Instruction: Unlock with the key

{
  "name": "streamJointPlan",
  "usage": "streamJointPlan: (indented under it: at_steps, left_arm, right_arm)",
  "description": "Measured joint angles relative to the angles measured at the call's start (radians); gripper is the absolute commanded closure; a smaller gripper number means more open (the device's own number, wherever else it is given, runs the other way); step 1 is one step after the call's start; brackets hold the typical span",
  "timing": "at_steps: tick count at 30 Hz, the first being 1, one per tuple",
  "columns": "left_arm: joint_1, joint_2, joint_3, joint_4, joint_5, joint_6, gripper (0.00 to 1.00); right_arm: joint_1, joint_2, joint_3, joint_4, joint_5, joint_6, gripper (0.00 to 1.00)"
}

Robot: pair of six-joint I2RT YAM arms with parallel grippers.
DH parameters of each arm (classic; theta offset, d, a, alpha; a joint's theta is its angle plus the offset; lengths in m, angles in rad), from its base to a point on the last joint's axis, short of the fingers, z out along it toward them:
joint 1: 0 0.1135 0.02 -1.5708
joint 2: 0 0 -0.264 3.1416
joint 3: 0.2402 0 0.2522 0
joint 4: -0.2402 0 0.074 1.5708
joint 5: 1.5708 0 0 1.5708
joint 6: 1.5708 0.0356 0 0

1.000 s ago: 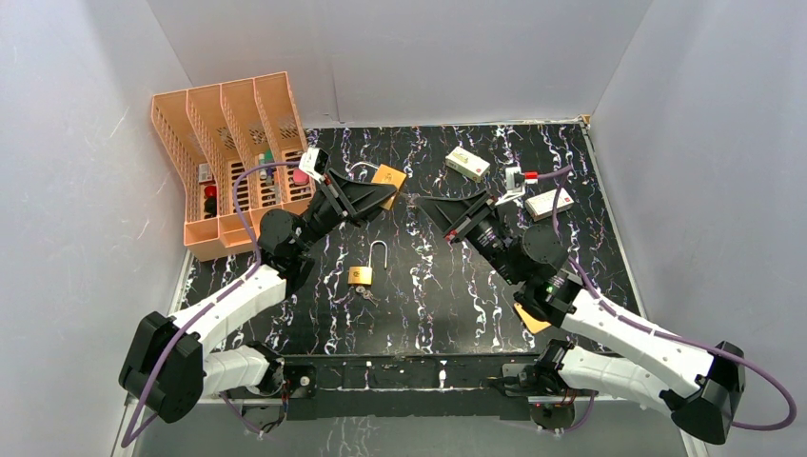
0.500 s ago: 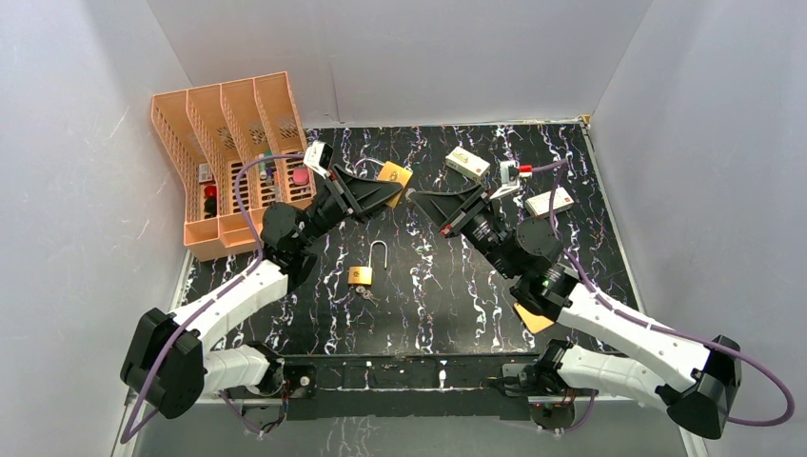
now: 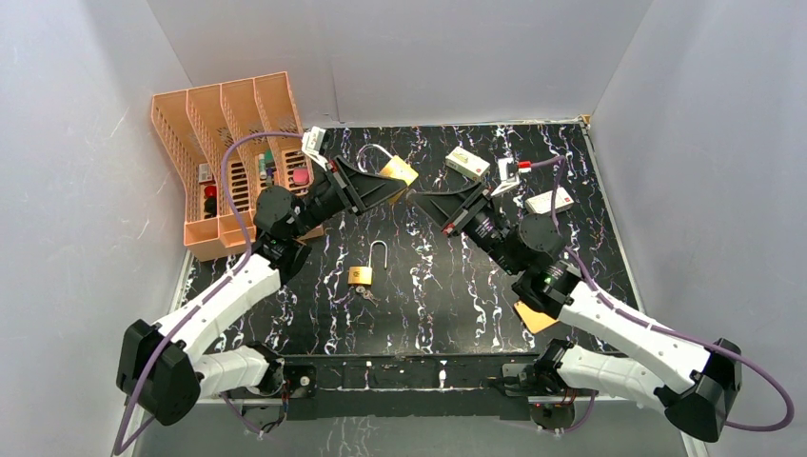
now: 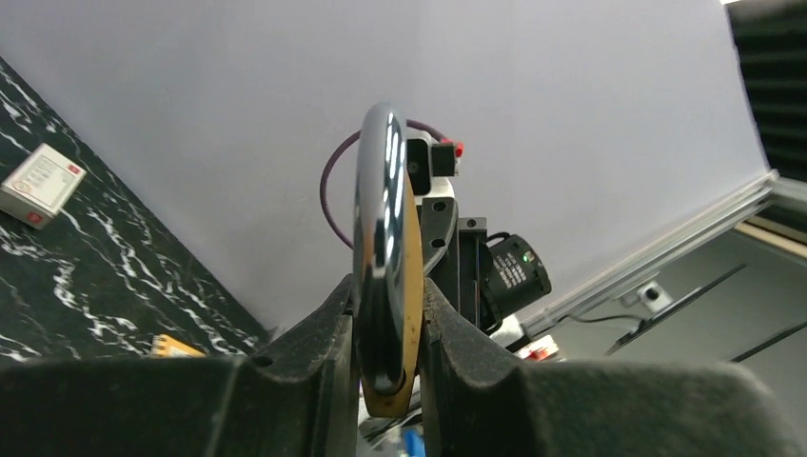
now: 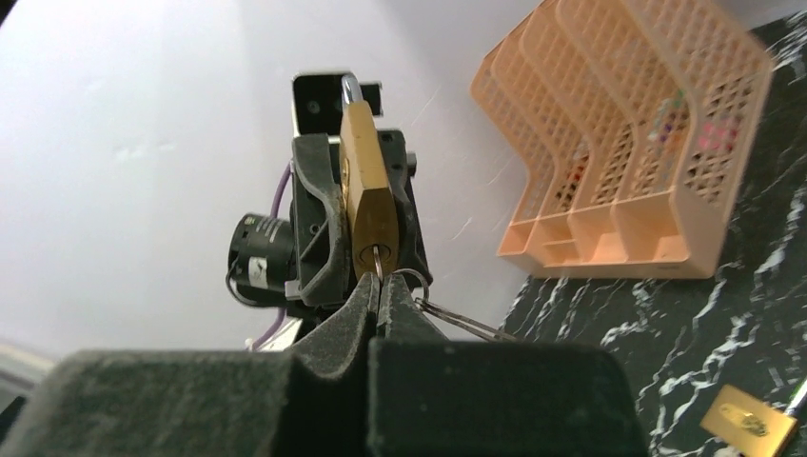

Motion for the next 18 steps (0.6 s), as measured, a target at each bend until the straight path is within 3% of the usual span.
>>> streamJointPlan:
  at_steps: [10,18]
  left_arm:
    - [-0.007,-0.072,0.040,-0.087,0.149,0.311,1.00]
    - [-0.024,-0.135,-0.010,-0.082,0.129,0.340,1.00]
  right_arm:
    - [-0.001,0.060,-0.047,0.158,-0.309,0.145,1.00]
    - [0.002,0.057,-0.065,0.194,-0.368,0.130,1.00]
